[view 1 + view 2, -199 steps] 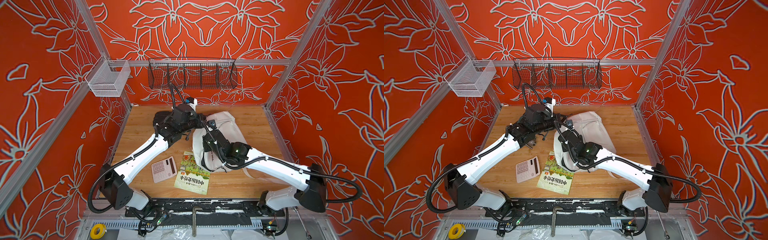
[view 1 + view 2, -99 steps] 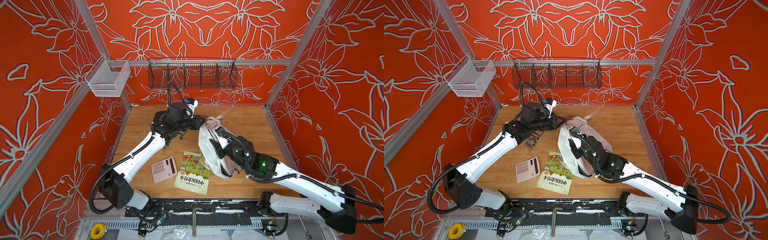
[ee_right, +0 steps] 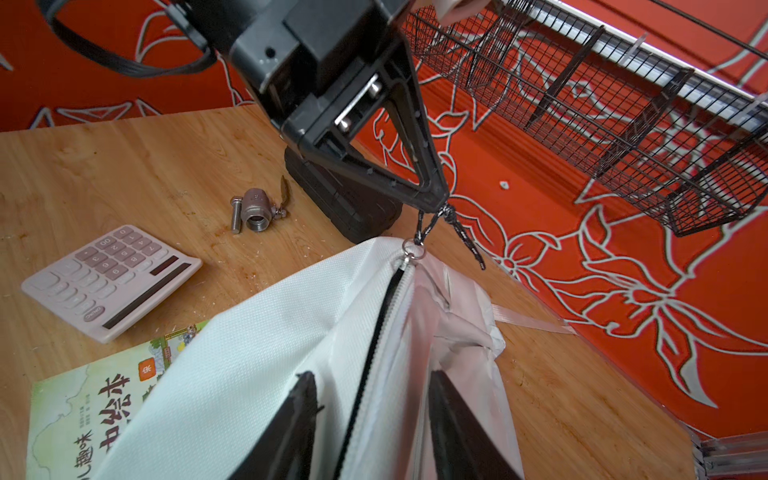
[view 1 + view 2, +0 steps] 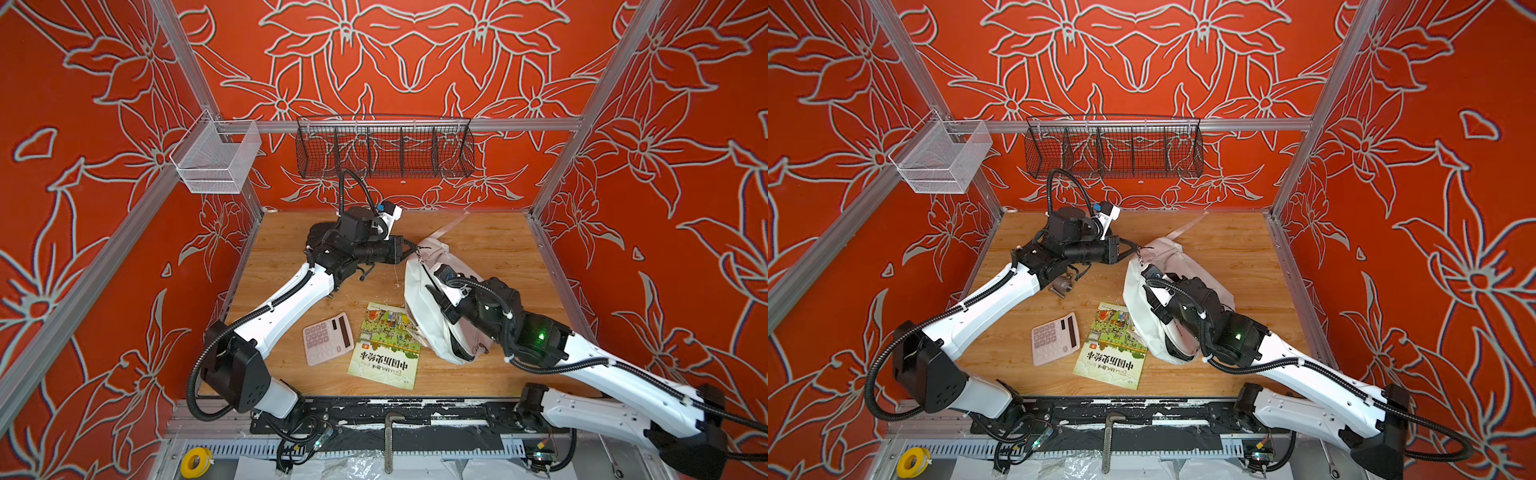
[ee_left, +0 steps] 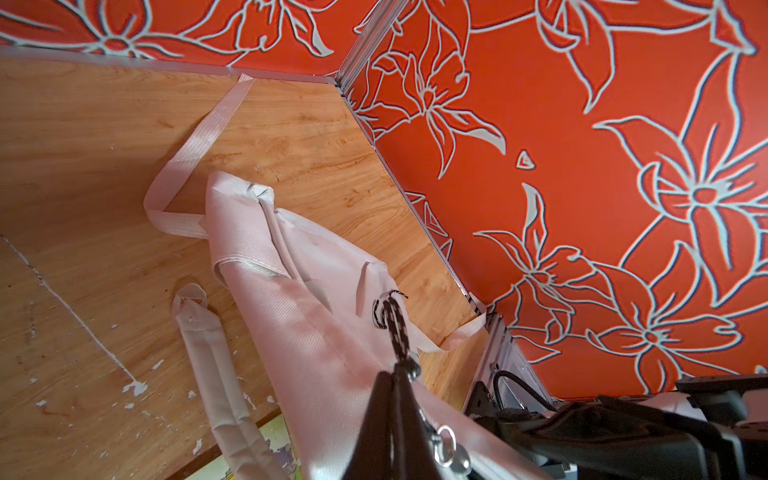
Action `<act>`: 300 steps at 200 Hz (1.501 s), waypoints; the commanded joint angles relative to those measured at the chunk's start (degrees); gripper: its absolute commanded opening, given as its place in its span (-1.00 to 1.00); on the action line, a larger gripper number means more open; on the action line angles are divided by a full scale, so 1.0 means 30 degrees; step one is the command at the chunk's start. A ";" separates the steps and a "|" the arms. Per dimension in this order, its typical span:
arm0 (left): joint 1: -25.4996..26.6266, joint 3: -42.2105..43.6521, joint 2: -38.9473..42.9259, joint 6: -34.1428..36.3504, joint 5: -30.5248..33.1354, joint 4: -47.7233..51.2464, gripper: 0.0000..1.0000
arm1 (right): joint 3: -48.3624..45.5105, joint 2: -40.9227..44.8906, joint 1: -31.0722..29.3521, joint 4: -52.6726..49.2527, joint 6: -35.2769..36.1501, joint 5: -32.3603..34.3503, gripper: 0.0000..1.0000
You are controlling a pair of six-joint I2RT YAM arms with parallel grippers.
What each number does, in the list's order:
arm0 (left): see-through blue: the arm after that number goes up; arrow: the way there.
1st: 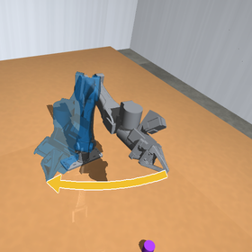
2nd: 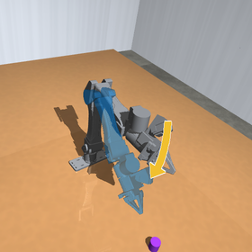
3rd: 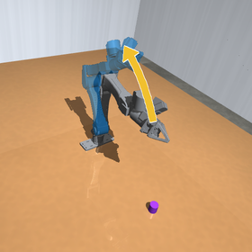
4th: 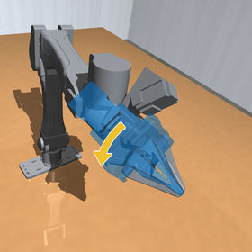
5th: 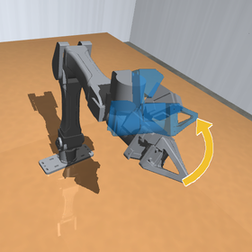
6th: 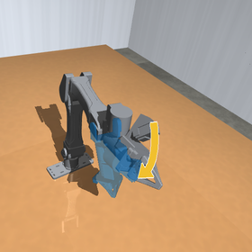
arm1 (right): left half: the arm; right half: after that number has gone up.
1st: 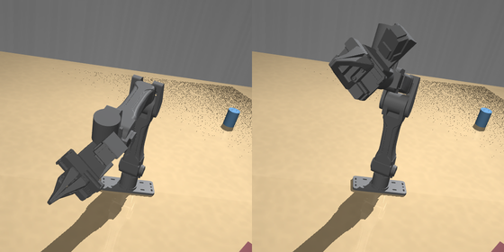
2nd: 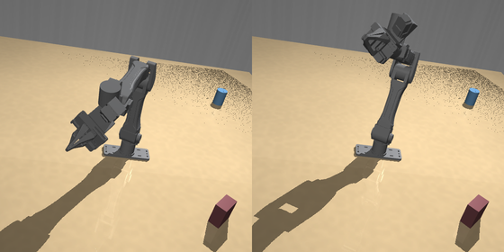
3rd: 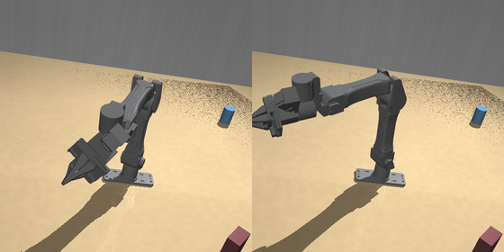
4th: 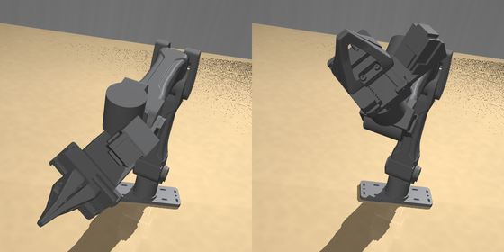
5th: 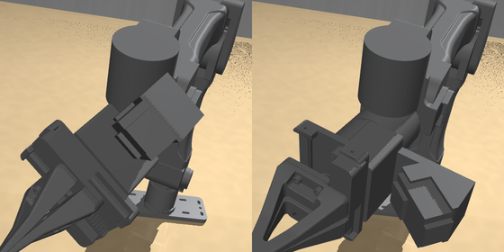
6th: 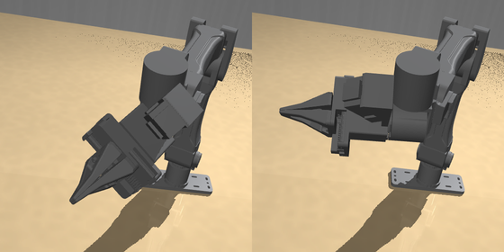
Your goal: Pack the student bag
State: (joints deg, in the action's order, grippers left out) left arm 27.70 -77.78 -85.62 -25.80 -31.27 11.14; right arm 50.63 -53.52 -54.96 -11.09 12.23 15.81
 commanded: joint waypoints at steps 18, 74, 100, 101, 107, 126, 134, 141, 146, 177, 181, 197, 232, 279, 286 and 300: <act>-0.2028 -0.0082 -0.0561 -0.0759 0.2243 -0.3171 -1.00 | -0.0946 0.1627 0.0238 -0.1009 0.1102 -0.1996 -1.00; -0.1920 0.0501 -0.1228 -0.1150 0.0417 -0.4243 -1.00 | -0.1990 0.1825 0.0580 -0.0092 0.0794 -0.2129 -1.00; -0.0921 0.1222 -0.1282 -0.1577 -0.0329 -0.5250 -1.00 | -0.2001 0.0011 0.0711 -0.0168 0.0399 -0.1926 -1.00; -0.0874 0.1254 -0.1297 -0.1557 -0.0359 -0.5272 -1.00 | -0.2012 -0.0069 0.0726 -0.0154 0.0358 -0.1929 -1.00; -0.0506 0.1405 -0.1319 -0.1391 -0.0431 -0.5366 -1.00 | -0.2123 -0.0567 0.0716 0.0087 -0.0025 -0.1946 -1.00; 0.0156 0.2343 -0.1528 -0.1288 -0.0346 -0.5978 -1.00 | -0.3122 -0.1740 0.0738 0.1952 -0.1484 -0.1441 -0.09; 0.0174 0.2974 -0.1605 -0.1573 -0.0417 -0.6588 -1.00 | -0.3344 -0.2049 0.0767 0.2313 -0.2305 -0.0585 0.10; 0.0170 0.3595 -0.1677 -0.1867 -0.0394 -0.7237 -1.00 | -0.3463 -0.2226 0.0755 0.2379 -0.2940 0.0080 0.21; 0.0170 0.3973 -0.1738 -0.2007 -0.0293 -0.7599 -1.00 | -0.3459 -0.2282 0.0778 0.2301 -0.3333 0.0530 0.29; 0.0174 0.5215 -0.2071 -0.1792 0.0245 -0.8391 -1.00 | -0.3232 -0.1448 0.1068 0.0624 -0.5898 0.1915 0.61; 0.0174 0.5327 -0.2105 -0.1717 0.0270 -0.8441 -1.00 | -0.3176 -0.1190 0.1154 0.0393 -0.6168 0.1898 0.63; 0.0172 0.5748 -0.2318 -0.1674 0.0336 -0.8729 -1.00 | -0.2833 -0.0210 0.1366 -0.0528 -0.7584 0.1724 0.62; 0.0170 0.6666 -0.2661 -0.2346 0.0715 -0.9889 -1.00 | -0.2109 0.0719 0.1383 -0.0777 -1.0232 -0.2987 0.42; 0.0213 0.6883 -0.2728 -0.3035 0.0929 -1.0232 -1.00 | -0.0172 -0.2596 0.0535 -0.0478 -1.1319 -0.6480 0.29; 0.0199 0.6855 -0.2719 -0.3103 0.0973 -1.0210 -1.00 | -0.0163 -0.3065 0.0496 -0.0617 -1.1679 -0.6073 0.31; 0.0199 0.6838 -0.2588 -0.3217 0.1036 -1.0117 -1.00 | -0.0525 -0.3769 0.0505 -0.0286 -1.2379 -0.5315 0.35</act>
State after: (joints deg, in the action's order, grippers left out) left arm 28.36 -57.04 -93.41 -33.95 -28.71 -16.36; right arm 49.10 -61.82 -53.19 -10.98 -19.90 -0.14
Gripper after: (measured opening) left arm 0.047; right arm 0.664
